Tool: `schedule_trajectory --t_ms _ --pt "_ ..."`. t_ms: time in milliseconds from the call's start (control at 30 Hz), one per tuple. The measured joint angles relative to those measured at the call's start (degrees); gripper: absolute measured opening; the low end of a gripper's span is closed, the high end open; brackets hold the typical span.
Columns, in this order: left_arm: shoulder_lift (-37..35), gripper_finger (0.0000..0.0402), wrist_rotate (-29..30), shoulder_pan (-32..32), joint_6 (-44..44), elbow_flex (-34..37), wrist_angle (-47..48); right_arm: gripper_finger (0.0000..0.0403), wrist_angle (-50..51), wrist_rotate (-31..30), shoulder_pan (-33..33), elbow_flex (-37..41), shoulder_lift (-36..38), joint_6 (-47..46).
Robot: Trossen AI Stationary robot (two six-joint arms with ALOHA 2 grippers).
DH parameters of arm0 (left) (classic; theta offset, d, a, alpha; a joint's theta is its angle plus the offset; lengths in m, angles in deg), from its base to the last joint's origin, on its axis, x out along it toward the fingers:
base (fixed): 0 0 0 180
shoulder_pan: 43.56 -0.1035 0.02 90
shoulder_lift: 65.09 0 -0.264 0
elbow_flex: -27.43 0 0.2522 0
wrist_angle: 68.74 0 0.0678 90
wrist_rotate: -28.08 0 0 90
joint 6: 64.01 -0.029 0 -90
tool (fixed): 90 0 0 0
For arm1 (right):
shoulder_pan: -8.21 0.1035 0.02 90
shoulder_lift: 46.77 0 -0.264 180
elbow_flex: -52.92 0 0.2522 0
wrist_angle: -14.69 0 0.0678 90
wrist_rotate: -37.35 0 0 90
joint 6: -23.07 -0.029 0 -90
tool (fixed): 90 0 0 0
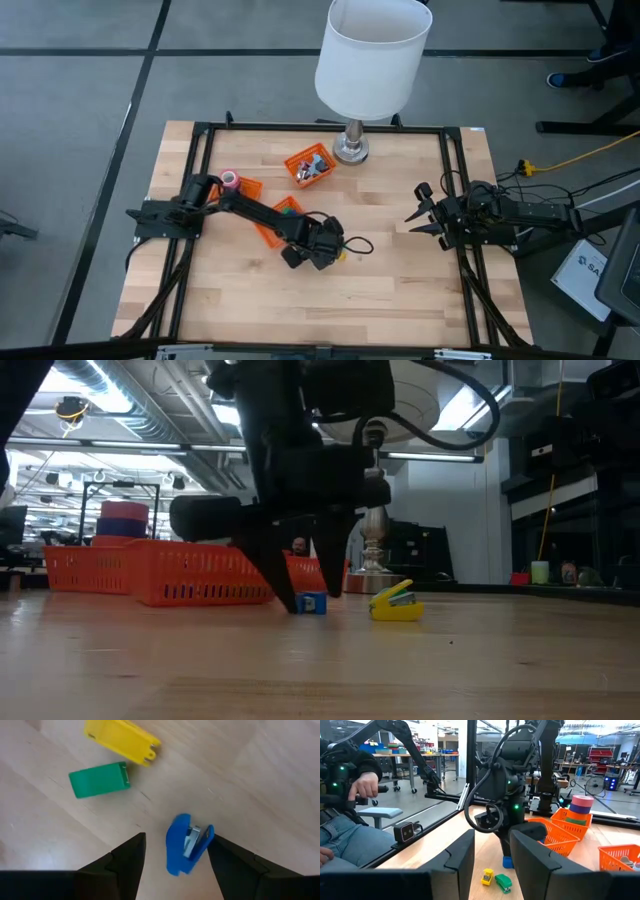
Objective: Pick and place Stapler, Stapler remover, tape
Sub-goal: Put the blue stapler into the bottom orange bin
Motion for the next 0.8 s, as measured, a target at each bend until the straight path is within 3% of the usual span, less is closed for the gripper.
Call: schedule_trajectory --t_ms 167,367,600,800 --pt "0.06 0.0196 -4.85 -1.42 9.44 0.0 -0.32 0.0129 0.02 -0.01 -0.01 0.0 -0.01 -0.02" --pt "0.19 0.0139 -11.2 -3.43 22.79 0.04 -0.31 0.0129 0.0 0.0 -0.01 0.0 0.0 -0.01" --pt "0.19 0.0073 -11.66 -4.4 35.21 0.04 -0.5 0.0129 0.0 -0.01 0.0 0.0 0.0 -0.02" --pt "0.19 0.0066 -9.64 -4.27 41.65 0.07 -1.54 0.0129 0.0 0.01 -0.01 0.0 0.01 0.0"
